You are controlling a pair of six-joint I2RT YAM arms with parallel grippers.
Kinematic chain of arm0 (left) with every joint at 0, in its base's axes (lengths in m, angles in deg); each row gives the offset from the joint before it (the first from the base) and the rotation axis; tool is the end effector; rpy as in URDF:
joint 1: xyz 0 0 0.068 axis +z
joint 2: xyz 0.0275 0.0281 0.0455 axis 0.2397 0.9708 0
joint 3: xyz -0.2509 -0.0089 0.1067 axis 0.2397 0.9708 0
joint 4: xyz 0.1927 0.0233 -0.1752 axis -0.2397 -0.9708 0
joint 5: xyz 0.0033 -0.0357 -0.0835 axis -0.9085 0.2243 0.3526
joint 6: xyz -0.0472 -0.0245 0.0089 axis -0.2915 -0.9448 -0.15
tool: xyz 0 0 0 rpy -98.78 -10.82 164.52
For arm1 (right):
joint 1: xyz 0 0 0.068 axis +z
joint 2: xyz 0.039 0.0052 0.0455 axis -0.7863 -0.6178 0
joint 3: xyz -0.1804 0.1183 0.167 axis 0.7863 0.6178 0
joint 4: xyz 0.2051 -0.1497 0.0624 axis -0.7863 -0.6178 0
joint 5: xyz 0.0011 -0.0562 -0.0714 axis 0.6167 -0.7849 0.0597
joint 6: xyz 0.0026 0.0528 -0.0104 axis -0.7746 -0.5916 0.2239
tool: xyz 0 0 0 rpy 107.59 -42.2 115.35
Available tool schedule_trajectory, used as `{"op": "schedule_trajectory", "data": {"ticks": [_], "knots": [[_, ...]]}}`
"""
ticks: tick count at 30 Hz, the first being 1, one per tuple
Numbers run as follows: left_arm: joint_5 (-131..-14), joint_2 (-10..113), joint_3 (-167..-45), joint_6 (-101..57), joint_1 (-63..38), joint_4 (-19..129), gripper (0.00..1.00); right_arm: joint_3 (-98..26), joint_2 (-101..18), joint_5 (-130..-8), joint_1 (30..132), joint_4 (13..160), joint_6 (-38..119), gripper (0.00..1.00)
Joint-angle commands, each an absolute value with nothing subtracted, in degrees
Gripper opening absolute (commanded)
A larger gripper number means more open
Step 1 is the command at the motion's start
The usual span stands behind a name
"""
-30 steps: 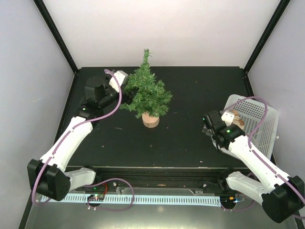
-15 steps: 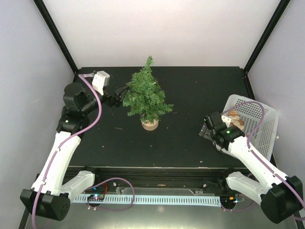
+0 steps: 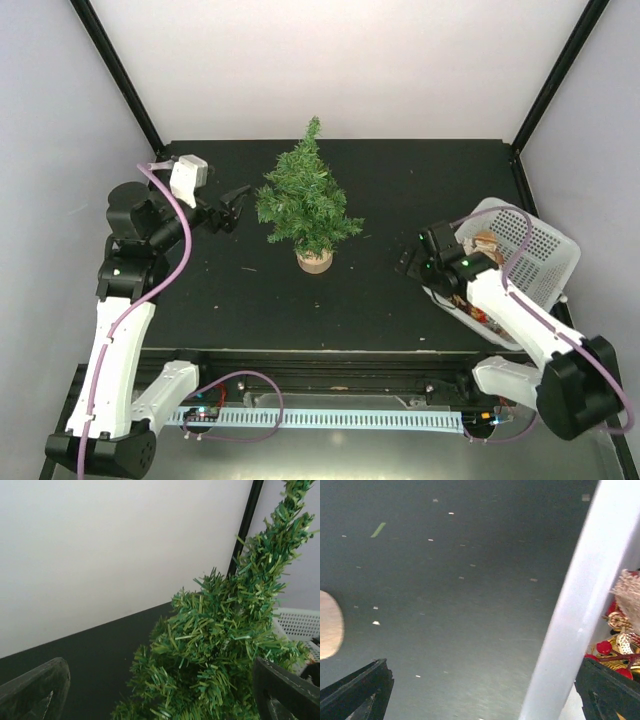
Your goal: Decorate the small christmas tree
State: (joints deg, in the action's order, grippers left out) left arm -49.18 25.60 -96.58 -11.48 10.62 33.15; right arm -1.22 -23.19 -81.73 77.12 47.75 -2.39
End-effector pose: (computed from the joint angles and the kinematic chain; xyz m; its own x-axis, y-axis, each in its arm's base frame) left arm 0.1754 -0.0285 0.4166 -0.1284 -0.0156 -0.9916 0.5648 0.8207 -0.0860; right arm 0.1832 0.0833 0.2185 -0.8090 0.4557 -0.3713 0.3468 0.8800 0.3244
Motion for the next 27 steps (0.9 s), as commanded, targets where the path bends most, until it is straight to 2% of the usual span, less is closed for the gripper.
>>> {"op": "schedule_trajectory", "data": {"ticks": [1,7,11,18,22,27], "knots": [[-47.77,24.73,-98.50,-12.36,11.93,28.95,0.99,-7.22,-30.93,-73.36,77.06,58.54,-4.89,1.00],[-47.57,24.83,-98.82,-13.00,13.28,29.08,0.99,-21.47,-46.09,-68.23,76.69,66.40,-7.90,1.00],[-47.34,24.84,-98.56,-13.72,13.84,29.12,0.99,-27.04,-49.75,-67.57,74.94,67.93,-8.78,1.00],[-46.61,25.39,-97.02,-13.62,14.46,29.05,0.99,-25.17,-41.83,-80.72,74.41,55.42,-0.12,1.00],[-41.75,26.76,-97.14,-13.33,15.14,28.41,0.99,-17.46,-32.53,-89.23,74.52,50.32,3.94,0.89],[-38.75,27.58,-97.96,-13.69,15.22,27.84,0.99,-11.80,-26.31,-91.22,74.60,45.32,6.49,0.81]]}}
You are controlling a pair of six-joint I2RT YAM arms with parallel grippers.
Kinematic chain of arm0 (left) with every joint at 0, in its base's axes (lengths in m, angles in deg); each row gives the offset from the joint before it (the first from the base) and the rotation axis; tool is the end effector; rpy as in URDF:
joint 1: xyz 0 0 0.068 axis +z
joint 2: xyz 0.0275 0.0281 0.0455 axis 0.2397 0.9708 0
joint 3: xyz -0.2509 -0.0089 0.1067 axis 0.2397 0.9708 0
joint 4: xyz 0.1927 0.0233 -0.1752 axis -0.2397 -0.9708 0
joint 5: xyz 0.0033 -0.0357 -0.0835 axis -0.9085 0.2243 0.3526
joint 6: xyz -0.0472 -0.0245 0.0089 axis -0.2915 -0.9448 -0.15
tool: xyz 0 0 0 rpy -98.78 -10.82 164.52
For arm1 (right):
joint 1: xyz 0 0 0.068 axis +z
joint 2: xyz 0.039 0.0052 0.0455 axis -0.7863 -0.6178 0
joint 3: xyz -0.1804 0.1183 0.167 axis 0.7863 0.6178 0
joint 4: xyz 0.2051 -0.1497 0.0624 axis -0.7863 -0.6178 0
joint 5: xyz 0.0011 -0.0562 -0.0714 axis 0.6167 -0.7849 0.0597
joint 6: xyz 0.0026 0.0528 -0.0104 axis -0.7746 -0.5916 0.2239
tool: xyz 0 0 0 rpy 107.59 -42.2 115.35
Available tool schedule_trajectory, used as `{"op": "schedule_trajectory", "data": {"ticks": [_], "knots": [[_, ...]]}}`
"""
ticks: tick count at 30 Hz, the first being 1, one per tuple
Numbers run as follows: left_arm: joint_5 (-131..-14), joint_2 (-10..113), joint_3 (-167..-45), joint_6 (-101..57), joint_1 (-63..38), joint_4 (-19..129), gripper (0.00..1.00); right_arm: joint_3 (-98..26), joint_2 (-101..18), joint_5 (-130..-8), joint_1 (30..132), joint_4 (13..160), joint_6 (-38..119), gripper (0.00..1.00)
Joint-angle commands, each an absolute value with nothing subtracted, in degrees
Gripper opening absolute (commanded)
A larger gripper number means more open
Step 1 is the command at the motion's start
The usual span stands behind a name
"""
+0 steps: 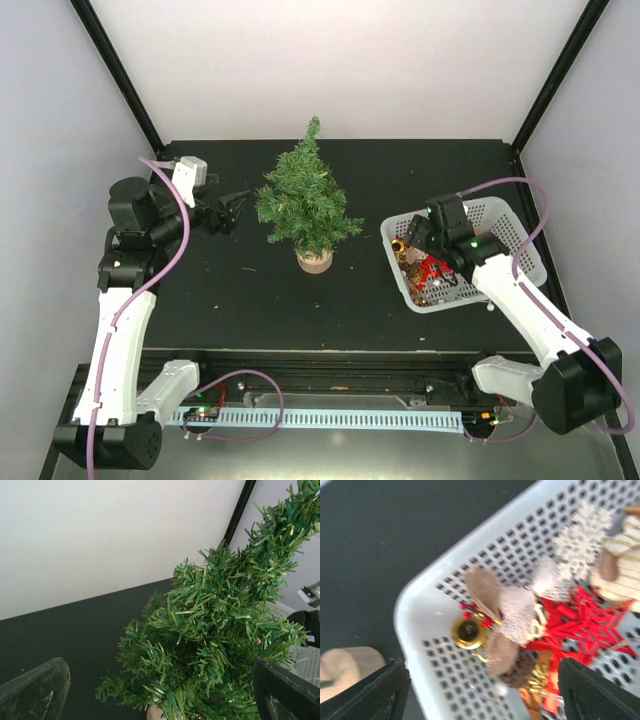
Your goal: Decorate the small christmas tree
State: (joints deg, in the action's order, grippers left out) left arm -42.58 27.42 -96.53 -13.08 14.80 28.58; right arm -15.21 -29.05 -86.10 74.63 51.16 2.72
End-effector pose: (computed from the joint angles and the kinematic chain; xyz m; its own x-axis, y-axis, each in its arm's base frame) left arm 0.1829 -0.0189 0.4036 -0.2560 -0.0472 -0.9655 0.5767 0.7941 -0.1917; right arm 0.2288 0.0901 0.2783 -0.7006 0.4546 -0.5500 0.2827 0.8846 0.3710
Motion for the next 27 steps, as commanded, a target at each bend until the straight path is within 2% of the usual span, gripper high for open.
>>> {"op": "schedule_trajectory", "data": {"ticks": [1,9,12,16,21,27], "knots": [[-38.85,27.72,-98.08,-13.44,15.23,27.76,0.99,-10.59,-25.63,-90.69,74.54,44.99,6.66,0.79],[-37.17,27.33,-99.03,-12.19,15.27,25.71,0.99,-3.73,-23.41,-86.59,75.91,45.23,5.92,0.57],[-36.56,27.29,-99.44,-11.82,15.26,24.79,0.99,-3.55,-25.70,-86.82,79.01,44.47,5.34,0.50],[-36.73,27.13,-99.86,-10.54,15.27,23.32,0.99,-4.18,-27.68,-87.42,85.63,43.03,3.29,0.36],[-36.81,27.13,-100.25,-9.57,15.21,21.69,0.99,-6.63,-30.36,-87.89,94.06,40.61,0.37,0.35],[-36.64,27.26,-100.13,-9.71,15.19,21.44,0.99,-6.61,-31.74,-85.42,95.33,43.81,-0.65,0.35]]}}
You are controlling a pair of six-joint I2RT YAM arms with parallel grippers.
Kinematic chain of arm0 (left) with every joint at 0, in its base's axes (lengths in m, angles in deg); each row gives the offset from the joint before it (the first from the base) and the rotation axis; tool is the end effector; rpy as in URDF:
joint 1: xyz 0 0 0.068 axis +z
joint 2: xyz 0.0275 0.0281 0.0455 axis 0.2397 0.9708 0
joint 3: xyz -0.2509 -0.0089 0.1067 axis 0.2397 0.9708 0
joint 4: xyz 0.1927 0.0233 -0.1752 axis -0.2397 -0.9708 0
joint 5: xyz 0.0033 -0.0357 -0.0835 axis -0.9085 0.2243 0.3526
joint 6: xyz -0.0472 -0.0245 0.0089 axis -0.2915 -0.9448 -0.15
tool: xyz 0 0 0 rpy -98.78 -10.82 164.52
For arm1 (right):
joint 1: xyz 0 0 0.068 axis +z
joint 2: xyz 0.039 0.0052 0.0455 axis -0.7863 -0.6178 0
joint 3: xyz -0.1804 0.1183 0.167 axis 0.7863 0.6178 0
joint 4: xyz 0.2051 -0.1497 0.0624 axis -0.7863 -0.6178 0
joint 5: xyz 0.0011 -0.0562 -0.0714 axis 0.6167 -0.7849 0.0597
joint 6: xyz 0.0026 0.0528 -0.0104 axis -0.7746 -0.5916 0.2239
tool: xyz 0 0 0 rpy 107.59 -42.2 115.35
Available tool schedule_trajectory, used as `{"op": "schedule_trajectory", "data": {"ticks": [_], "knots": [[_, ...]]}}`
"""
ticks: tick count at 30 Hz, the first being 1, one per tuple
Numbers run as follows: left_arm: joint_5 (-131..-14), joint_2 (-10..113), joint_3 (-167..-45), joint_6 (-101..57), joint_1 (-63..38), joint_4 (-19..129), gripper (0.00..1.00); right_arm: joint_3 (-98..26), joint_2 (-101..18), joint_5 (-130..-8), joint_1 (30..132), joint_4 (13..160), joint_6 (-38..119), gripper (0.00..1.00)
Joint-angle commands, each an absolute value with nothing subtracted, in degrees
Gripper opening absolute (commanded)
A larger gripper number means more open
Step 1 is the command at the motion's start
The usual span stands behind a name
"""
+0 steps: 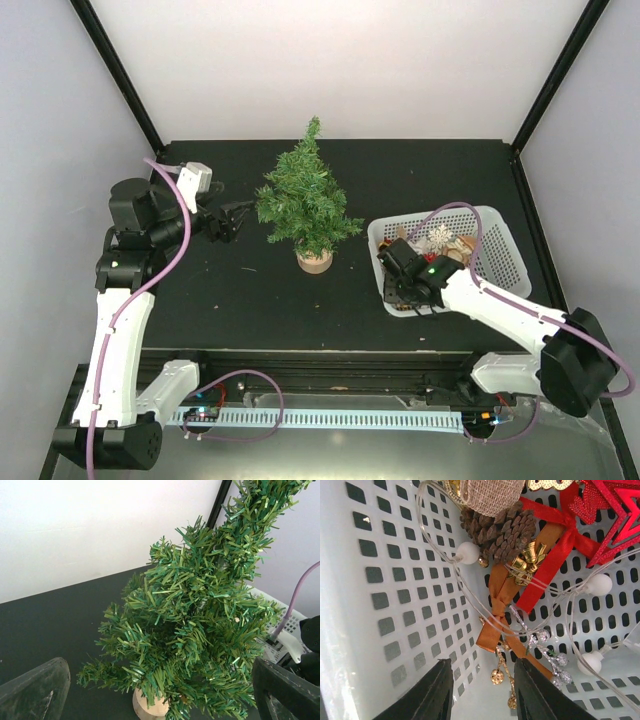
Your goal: Decorate the small christmas tree
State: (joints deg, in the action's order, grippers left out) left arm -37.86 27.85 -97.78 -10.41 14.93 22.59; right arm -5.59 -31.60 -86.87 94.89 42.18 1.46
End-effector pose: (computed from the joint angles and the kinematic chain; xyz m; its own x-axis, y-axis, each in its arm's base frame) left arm 0.1787 -0.0208 0.3998 -0.3161 -0.0118 -0.9486 0.6310 0.7441 -0.2195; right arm 0.1627 0.1437 0.2091 -0.9323 0.0928 -0.3495 0.0509 0.9906 0.1271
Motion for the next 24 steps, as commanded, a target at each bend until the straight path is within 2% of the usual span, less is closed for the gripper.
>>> {"op": "schedule_trajectory", "data": {"ticks": [1,12,19,24], "knots": [[-36.61,27.22,-100.04,-9.80,15.16,21.43,0.99,-6.90,-31.79,-84.74,95.31,44.87,-0.93,0.35],[-36.85,26.92,-99.81,-10.37,15.12,21.37,0.99,-16.12,-41.29,-77.77,95.31,51.06,-0.24,0.36],[-36.76,27.12,-99.27,-10.86,15.12,21.73,0.99,-14.14,-35.98,-88.73,94.16,45.91,0.15,0.37],[-35.86,27.22,-98.69,-11.27,15.15,22.78,0.99,-10.55,-31.18,-88.68,87.26,45.63,1.52,0.38]]}}
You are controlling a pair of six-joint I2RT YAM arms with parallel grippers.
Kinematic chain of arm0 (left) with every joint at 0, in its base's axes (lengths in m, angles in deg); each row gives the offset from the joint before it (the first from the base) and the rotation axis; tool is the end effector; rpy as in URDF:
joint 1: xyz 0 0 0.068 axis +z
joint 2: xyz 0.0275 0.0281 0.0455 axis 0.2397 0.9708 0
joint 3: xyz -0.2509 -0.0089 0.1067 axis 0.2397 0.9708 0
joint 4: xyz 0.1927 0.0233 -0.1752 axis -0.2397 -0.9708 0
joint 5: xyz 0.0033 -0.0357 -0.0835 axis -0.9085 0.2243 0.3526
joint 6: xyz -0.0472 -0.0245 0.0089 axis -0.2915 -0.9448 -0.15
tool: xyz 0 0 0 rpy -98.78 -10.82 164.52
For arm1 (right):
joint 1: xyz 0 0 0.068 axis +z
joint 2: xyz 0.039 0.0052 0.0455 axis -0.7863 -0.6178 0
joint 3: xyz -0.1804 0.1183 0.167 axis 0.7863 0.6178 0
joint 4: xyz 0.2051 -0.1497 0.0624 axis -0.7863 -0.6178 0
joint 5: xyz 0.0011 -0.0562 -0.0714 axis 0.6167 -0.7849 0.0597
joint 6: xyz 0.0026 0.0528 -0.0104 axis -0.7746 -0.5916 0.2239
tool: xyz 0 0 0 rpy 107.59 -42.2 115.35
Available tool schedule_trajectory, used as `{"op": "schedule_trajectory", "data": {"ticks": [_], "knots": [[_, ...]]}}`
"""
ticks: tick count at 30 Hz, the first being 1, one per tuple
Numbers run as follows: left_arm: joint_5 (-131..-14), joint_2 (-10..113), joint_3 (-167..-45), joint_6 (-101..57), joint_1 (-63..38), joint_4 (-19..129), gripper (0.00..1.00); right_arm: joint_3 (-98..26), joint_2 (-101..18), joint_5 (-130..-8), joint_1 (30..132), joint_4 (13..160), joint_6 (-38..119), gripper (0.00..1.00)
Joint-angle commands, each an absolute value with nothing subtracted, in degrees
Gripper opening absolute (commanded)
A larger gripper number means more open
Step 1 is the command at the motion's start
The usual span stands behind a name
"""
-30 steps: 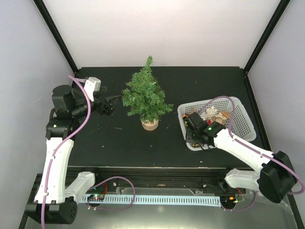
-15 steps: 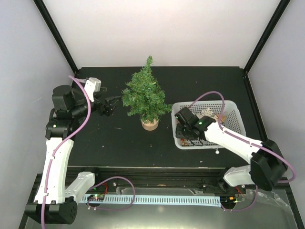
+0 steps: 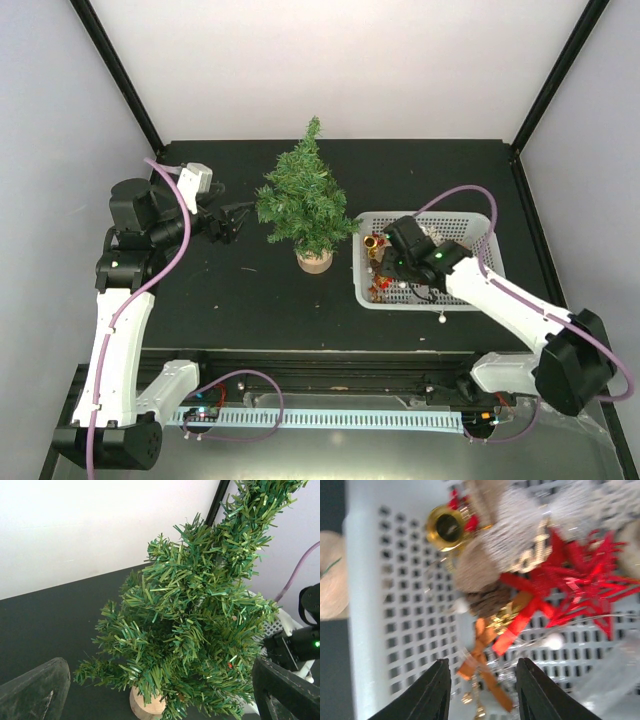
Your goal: Decorate the small christmas tree
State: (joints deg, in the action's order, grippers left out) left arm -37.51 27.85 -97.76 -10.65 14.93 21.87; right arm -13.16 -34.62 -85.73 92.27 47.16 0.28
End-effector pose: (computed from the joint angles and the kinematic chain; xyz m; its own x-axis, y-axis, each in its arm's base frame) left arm 0.1782 -0.0210 0.3985 -0.3310 -0.0151 -0.9435 0.6310 0.7399 -0.2332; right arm 0.1938 0.1581 0.2405 -0.8817 0.1955 -0.4294 0.0843 0.9607 0.2644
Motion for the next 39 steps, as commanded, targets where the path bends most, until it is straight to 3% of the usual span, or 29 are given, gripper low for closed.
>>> {"op": "schedule_trajectory", "data": {"ticks": [1,4,7,10,23,27,33,39], "knots": [[-35.69,27.14,-98.61,-10.92,15.18,22.75,0.99,-10.09,-30.49,-88.10,86.01,45.73,2.12,0.39],[-36.06,26.96,-98.35,-10.20,15.18,22.44,0.99,-10.44,-29.61,-88.85,83.58,43.78,3.39,0.45],[-36.73,26.72,-97.92,-9.78,15.15,22.09,0.99,-10.57,-28.75,-89.57,82.40,41.53,2.78,0.66],[-37.22,26.40,-97.25,-9.83,15.11,22.49,0.99,-6.71,-26.32,-88.25,79.37,43.67,0.85,0.76],[-37.64,25.92,-96.39,-11.15,15.16,23.62,0.99,-5.28,-26.17,-92.75,57.36,46.65,-8.14,0.78],[-37.70,26.06,-96.01,-11.49,15.18,24.25,0.99,-4.83,-24.94,-95.52,50.65,43.45,-9.57,0.75],[-37.71,26.53,-95.26,-12.64,15.12,25.54,0.99,-4.58,-19.42,-99.28,47.59,42.28,-9.16,0.72],[-37.64,27.03,-95.34,-12.84,15.16,25.67,0.99,-4.88,-19.11,-90.65,47.79,44.19,-1.92,0.73]]}}
